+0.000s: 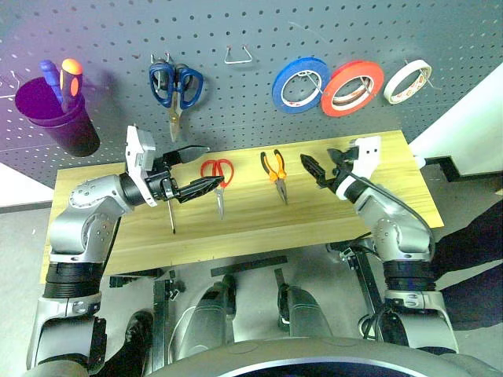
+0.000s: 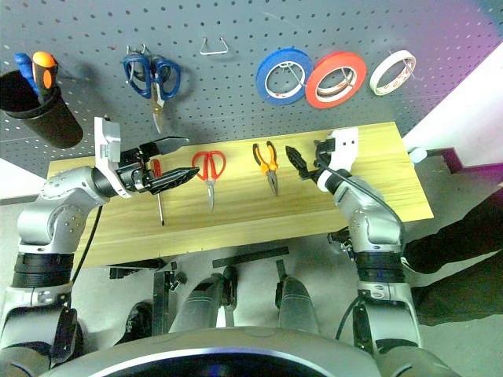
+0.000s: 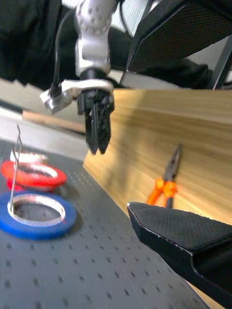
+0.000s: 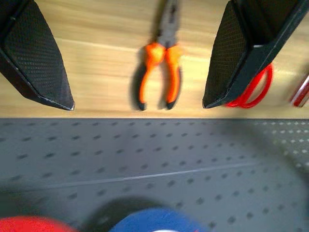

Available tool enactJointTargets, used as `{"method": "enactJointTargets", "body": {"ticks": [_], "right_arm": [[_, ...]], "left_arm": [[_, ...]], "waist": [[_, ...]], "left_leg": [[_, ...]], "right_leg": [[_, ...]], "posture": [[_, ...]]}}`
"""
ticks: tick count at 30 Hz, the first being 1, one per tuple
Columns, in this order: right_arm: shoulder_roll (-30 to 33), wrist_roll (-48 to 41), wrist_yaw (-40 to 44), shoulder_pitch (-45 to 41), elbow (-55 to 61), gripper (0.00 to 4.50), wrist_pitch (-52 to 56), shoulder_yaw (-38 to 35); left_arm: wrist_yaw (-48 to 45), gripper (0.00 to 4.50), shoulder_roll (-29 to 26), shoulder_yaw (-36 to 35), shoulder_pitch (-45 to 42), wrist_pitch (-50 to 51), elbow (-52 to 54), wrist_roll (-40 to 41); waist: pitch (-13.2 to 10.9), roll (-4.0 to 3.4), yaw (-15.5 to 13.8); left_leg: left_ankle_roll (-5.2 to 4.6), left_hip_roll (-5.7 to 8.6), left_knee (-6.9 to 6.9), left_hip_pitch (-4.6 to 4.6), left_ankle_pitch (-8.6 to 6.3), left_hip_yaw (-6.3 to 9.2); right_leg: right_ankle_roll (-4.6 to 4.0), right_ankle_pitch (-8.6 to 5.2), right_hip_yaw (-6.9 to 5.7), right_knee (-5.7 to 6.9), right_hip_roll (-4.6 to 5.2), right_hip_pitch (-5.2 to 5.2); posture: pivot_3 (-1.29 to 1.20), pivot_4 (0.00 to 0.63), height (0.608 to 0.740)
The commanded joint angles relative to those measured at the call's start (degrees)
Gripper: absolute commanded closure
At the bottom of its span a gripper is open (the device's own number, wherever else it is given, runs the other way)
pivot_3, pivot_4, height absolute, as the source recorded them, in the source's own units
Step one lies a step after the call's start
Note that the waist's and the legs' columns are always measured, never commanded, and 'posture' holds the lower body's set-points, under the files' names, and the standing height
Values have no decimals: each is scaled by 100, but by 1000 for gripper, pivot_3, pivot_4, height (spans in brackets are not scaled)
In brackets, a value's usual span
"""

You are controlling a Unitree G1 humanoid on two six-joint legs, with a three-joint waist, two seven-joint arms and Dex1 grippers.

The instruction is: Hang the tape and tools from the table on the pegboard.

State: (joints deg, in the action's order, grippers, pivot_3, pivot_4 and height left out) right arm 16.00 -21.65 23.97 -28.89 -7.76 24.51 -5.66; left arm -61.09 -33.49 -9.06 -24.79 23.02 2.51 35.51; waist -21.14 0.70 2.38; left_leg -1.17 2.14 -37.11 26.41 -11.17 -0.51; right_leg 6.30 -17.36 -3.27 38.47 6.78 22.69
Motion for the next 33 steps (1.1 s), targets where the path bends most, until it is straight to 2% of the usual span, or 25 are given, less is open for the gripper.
{"method": "enactJointTargets", "body": {"ticks": [1,21,33], "right_arm": [[-72,148,-28,-80,-5,50,-106,96],[-514,726,-277,-370,-793,50,-38,446],[-877,1036,-454,-706,-1710,50,-107,608]], "left_arm": [[110,0,-107,-238,176,-54,391,91],[459,0,-660,-929,1381,257,1214,436],[531,0,-813,-1115,1503,396,1385,563]], "waist": [[0,0,-6],[0,0,-15],[0,0,-35]], "left_leg": [[0,0,0,0,0,1],[3,-1,11,0,-1,0],[6,-1,17,1,-2,0]], "right_leg": [[0,0,0,0,-1,0],[0,0,3,0,-1,9],[-1,0,4,0,-1,15]], "posture": [[-47,316,740],[0,323,740],[23,330,740]]}}
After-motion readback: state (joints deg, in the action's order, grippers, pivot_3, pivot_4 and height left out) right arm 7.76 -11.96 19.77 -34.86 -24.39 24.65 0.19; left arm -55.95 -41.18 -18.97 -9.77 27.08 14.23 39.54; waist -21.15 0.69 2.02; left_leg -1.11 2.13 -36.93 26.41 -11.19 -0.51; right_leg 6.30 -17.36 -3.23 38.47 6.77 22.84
